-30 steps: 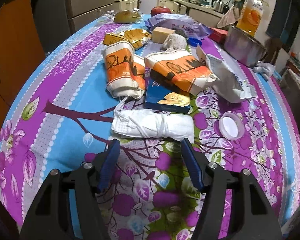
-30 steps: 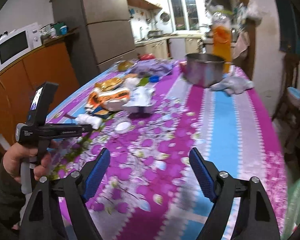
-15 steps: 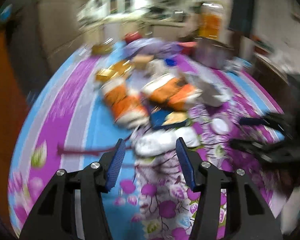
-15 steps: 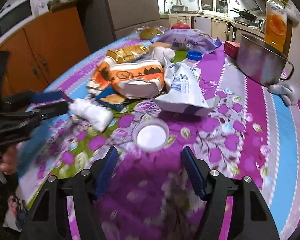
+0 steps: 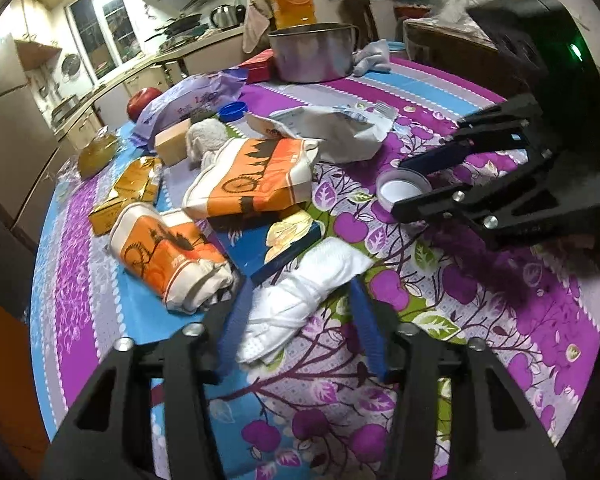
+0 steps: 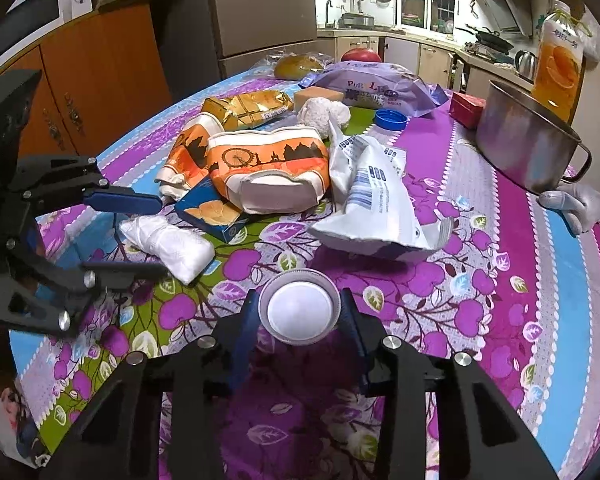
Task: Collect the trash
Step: 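Grasp the white cloth bundle with the left tool while the right tool grasps the white round tub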
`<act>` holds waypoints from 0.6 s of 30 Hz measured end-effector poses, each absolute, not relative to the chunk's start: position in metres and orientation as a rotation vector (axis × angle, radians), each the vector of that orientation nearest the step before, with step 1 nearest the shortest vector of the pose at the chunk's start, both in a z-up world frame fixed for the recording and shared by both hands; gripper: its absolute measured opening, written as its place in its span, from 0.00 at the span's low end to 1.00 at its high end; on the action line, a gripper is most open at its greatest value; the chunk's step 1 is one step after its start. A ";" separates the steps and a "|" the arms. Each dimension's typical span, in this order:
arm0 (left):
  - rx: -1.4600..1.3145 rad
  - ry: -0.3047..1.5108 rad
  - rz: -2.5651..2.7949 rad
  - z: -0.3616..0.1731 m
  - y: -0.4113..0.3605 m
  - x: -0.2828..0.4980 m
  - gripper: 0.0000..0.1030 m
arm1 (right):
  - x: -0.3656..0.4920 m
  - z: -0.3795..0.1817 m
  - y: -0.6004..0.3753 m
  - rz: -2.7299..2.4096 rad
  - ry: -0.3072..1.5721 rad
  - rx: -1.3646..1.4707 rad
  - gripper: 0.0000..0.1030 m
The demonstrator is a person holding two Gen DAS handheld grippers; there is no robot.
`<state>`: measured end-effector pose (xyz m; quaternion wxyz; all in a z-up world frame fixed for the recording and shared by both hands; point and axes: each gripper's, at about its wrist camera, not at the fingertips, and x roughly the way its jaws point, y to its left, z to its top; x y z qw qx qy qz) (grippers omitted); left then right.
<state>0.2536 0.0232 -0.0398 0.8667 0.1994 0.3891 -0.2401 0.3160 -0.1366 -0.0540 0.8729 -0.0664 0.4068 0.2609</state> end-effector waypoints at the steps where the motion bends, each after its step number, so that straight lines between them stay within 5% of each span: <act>1: 0.402 0.827 -0.500 -0.038 0.024 0.252 0.31 | 0.314 -0.053 -0.138 0.543 0.846 -0.131 0.40; 4: 0.387 0.845 -0.536 -0.033 0.020 0.238 0.27 | 0.306 -0.052 -0.145 0.543 0.839 -0.107 0.40; 14: 0.465 0.866 -0.528 -0.044 0.003 0.246 0.34 | 0.301 -0.053 -0.152 0.524 0.846 -0.081 0.40; 16: 0.440 0.873 -0.523 -0.047 0.003 0.245 0.20 | 0.299 -0.052 -0.152 0.519 0.840 -0.078 0.40; 18: 0.427 0.861 -0.498 -0.048 0.000 0.241 0.19 | 0.297 -0.050 -0.153 0.509 0.827 -0.071 0.40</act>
